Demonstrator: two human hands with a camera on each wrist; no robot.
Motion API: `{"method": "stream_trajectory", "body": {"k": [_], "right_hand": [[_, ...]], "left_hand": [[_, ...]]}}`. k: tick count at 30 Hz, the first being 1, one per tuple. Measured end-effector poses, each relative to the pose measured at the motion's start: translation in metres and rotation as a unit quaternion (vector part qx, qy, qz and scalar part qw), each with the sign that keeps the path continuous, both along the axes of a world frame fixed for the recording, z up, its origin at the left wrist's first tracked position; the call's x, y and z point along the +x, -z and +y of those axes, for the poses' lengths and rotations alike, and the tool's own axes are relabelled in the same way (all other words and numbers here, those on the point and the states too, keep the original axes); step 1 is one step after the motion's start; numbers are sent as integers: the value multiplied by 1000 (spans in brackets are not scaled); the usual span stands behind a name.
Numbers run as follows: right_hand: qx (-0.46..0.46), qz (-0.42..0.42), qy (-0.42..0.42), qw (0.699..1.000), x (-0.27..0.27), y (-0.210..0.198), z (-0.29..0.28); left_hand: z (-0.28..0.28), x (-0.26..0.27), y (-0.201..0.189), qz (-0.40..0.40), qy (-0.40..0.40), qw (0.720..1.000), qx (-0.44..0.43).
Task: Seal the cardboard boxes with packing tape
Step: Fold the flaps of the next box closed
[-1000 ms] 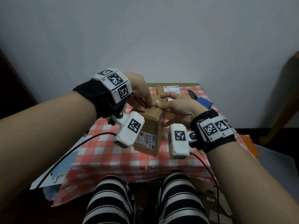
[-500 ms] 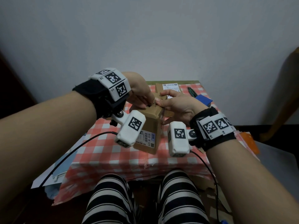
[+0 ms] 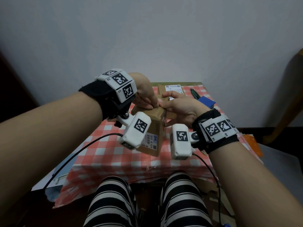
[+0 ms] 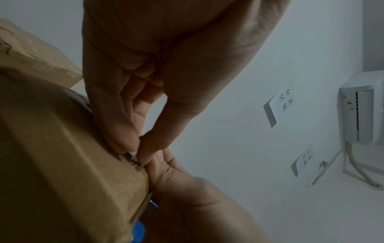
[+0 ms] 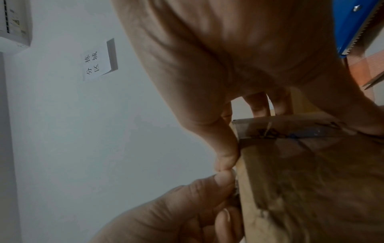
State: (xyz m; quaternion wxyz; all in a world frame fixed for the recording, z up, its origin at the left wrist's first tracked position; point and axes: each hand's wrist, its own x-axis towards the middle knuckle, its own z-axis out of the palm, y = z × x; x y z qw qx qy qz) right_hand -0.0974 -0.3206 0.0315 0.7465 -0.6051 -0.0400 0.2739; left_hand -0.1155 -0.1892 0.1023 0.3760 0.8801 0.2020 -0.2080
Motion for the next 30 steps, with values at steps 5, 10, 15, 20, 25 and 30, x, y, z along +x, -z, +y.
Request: {"method": "stream_trajectory", "body": {"k": [5, 10, 15, 20, 25, 30], "right_hand": [[4, -4, 5, 1000, -1, -1, 2], [7, 0, 7, 1000, -1, -2, 2], [-11, -6, 9, 1000, 1, -1, 3], [1, 0, 4, 1000, 2, -1, 2], [-7, -1, -5, 1000, 5, 0, 1], [-14, -7, -6, 1000, 7, 2, 2]], "left_hand": [[-2, 0, 3, -6, -6, 1000, 3], [0, -2, 3, -7, -7, 1000, 6], [7, -1, 2, 27, -7, 1000, 5], [12, 0, 4, 37, -9, 999, -11], [12, -4, 4, 41, -3, 999, -5], [11, -7, 4, 25, 8, 999, 20]]}}
